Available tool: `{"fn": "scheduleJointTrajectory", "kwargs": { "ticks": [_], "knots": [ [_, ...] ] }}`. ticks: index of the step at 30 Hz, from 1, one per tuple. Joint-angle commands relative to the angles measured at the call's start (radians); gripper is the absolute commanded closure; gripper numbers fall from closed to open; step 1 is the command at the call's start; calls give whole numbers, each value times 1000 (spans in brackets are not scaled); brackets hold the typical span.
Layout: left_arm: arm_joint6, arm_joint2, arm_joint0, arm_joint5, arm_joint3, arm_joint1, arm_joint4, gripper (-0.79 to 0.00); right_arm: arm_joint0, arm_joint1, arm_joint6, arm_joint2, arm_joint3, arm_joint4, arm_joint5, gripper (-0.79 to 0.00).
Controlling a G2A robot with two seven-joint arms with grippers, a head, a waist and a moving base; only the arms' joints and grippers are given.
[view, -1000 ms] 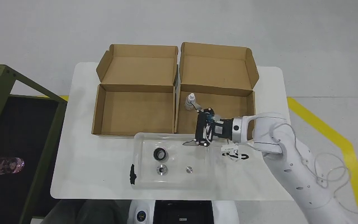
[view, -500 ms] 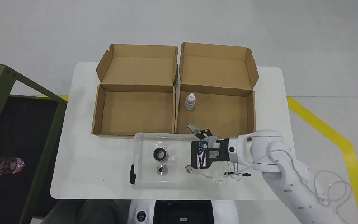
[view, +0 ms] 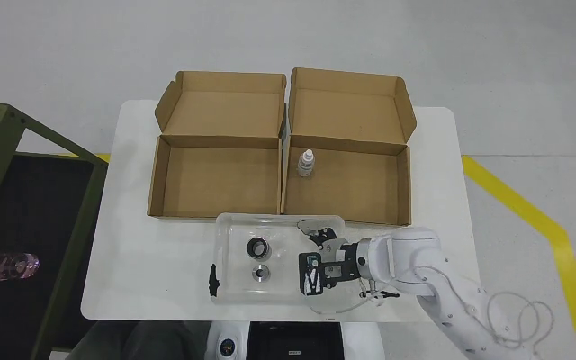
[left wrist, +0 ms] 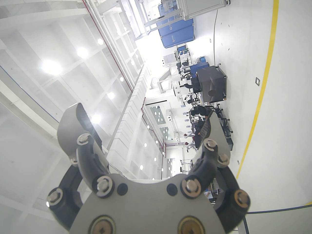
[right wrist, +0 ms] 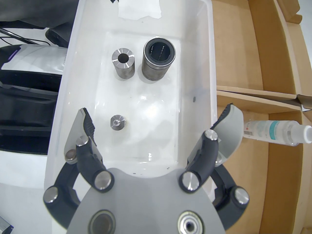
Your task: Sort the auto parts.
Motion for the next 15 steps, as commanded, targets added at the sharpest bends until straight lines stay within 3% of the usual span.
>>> {"fn": "scheduleJointTrajectory", "kwargs": {
  "ticks": [1, 9, 15],
  "knots": [
    [0, 0, 0, 0, 0, 0, 0, -785, -2, 0, 2, -12, -2, -25, 4, -785],
    [0, 0, 0, 0, 0, 0, 0, -785, 2, 1, 34, -50, -2, -85, 4, -785],
    [0, 0, 0, 0, 0, 0, 0, -785, 12, 0, 73, -75, 7, -82, -8, -733]
  ]
}}
